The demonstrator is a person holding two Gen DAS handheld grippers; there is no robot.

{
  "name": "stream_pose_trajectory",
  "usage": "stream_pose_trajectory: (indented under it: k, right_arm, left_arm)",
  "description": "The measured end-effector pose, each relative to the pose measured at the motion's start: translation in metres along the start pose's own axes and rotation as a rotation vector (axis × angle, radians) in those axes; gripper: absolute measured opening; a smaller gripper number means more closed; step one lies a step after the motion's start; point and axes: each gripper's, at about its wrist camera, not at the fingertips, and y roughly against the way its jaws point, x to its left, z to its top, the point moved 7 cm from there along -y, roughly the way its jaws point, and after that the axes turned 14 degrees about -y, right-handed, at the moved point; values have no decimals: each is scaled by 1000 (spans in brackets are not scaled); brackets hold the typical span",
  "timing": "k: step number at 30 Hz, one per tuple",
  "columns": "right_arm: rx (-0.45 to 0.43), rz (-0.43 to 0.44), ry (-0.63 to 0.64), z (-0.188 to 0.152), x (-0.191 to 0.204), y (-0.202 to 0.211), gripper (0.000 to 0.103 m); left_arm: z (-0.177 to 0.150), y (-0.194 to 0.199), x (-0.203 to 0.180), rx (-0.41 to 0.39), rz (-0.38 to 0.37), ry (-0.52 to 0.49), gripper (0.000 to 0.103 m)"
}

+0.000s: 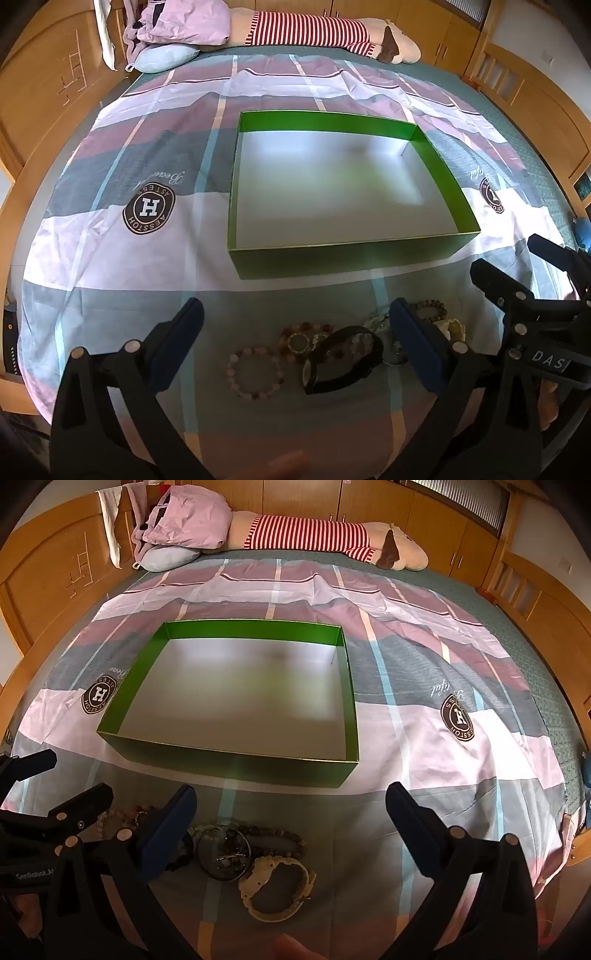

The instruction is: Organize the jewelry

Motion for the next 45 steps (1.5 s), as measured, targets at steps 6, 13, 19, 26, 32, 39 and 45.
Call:
stream_pose_trajectory:
  k: [6, 13, 19, 26, 32, 39, 45]
  right_arm:
    - [4, -1, 1, -1, 1, 0, 102]
    - [5, -6, -1, -1, 0, 0, 102]
    - [6, -10, -1, -2, 2, 1, 102]
    - [11, -13, -2, -2, 0, 2, 102]
    - [10, -14, -1, -2, 0, 2, 102]
    - [11, -14, -1, -2, 0, 1, 102]
    - [13, -15, 0, -2, -1, 1, 102]
  left_arm:
    - [0, -3, 1, 9, -2, -9, 101]
    - [0, -3, 2, 8, -3, -11, 101]
    - [-3, -5, 2, 11, 2, -10, 101]
    - [-5, -5, 2, 16, 11, -18, 101]
    - [-5, -6, 1, 18, 14, -20, 101]
    - [-5, -6, 1, 19, 14, -21, 101]
    - [-5, -6, 0, 19, 15, -20, 101]
